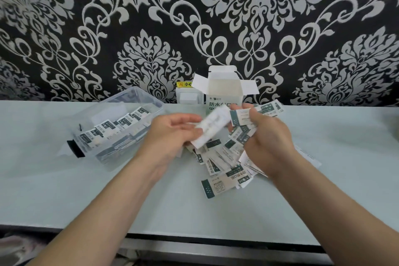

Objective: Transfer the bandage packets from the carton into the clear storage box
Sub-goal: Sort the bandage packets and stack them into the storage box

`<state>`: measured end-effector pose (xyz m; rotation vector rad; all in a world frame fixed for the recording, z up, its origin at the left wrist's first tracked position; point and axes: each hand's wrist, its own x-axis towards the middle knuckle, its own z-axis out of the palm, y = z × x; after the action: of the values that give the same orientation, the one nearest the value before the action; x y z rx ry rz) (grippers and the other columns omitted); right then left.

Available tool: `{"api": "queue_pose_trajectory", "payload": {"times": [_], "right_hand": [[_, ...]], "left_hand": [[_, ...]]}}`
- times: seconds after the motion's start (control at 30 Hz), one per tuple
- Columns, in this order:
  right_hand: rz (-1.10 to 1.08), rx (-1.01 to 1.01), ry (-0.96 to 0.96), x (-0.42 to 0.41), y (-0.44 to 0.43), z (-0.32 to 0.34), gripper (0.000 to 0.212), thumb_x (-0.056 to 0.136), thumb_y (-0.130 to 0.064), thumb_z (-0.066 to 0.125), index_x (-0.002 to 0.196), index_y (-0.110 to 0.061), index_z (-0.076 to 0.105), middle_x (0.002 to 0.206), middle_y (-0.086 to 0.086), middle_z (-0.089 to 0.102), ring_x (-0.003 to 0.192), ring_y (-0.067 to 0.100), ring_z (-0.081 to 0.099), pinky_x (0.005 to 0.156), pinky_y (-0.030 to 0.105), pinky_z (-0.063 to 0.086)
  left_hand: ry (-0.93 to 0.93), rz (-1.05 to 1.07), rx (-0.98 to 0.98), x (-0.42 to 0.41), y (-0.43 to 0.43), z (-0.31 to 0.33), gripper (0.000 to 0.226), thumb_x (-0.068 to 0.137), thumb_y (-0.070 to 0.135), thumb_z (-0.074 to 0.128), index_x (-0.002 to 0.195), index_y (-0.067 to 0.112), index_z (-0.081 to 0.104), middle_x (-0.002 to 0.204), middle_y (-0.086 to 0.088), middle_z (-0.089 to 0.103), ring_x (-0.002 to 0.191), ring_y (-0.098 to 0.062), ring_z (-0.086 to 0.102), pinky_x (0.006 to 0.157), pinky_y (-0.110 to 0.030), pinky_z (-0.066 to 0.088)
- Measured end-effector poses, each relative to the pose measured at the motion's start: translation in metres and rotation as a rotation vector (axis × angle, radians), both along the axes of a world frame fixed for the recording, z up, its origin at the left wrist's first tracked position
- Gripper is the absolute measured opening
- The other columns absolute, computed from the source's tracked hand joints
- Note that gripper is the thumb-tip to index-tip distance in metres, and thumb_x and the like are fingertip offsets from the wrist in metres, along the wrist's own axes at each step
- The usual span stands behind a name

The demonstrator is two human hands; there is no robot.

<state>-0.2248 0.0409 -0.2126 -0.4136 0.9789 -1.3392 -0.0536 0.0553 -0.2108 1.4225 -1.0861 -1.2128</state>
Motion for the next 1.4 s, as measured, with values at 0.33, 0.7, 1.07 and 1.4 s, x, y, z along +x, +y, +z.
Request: {"api": "queue_pose_trajectory", "payload": {"times": [0.33,0.7,1.07,1.4], "right_hand": [[0.367,0.048,-0.114,0.028,0.01,-0.001,0.06,0.1,-0.05,0.033,0.135,-0.006,0.053,0.116,0.011,0.066,0.104,0.024,0.065,0.088,0.034,0.053],[0.551,-0.039,0.404,0.03,0.018,-0.001,0.023,0.09,-0.001,0.044,0.107,0.007,0.058,0.083,0.018,0.059,0.074,0.027,0.062,0.056,0.032,0.048],[0.573,-0.08,0.453,0.023,0.018,-0.004,0.015,0.093,-0.008,0.047,0.09,-0.004,0.061,0.072,0.014,0.058,0.064,0.024,0.057,0.052,0.028,0.044],[0.476,-0.139,0.638,0.009,0.003,0.001,0.025,0.1,-0.017,0.041,0.107,-0.005,0.061,0.056,0.003,0.04,0.046,0.02,0.053,0.058,0.035,0.047]], "left_hand": [[-1.118,-0.181,-0.942,-0.024,0.016,-0.022,0.013,0.086,0.015,0.062,0.086,0.009,0.073,0.079,-0.004,0.061,0.075,-0.024,0.056,0.065,-0.039,0.05],[-1.01,-0.538,-0.482,-0.013,0.015,-0.012,0.127,0.061,0.046,0.084,0.149,0.039,-0.007,0.157,0.016,-0.004,0.145,-0.007,-0.004,0.116,-0.023,0.008],[-0.887,-0.501,-0.506,-0.021,0.02,-0.01,0.102,0.062,0.051,0.076,0.147,0.032,0.023,0.141,0.012,0.029,0.131,-0.009,0.028,0.109,-0.033,0.034],[-1.357,-0.176,-0.163,0.011,-0.018,-0.036,0.034,0.092,0.038,0.054,0.115,0.014,0.049,0.11,-0.01,0.062,0.102,-0.032,0.057,0.072,-0.036,0.04]]}}
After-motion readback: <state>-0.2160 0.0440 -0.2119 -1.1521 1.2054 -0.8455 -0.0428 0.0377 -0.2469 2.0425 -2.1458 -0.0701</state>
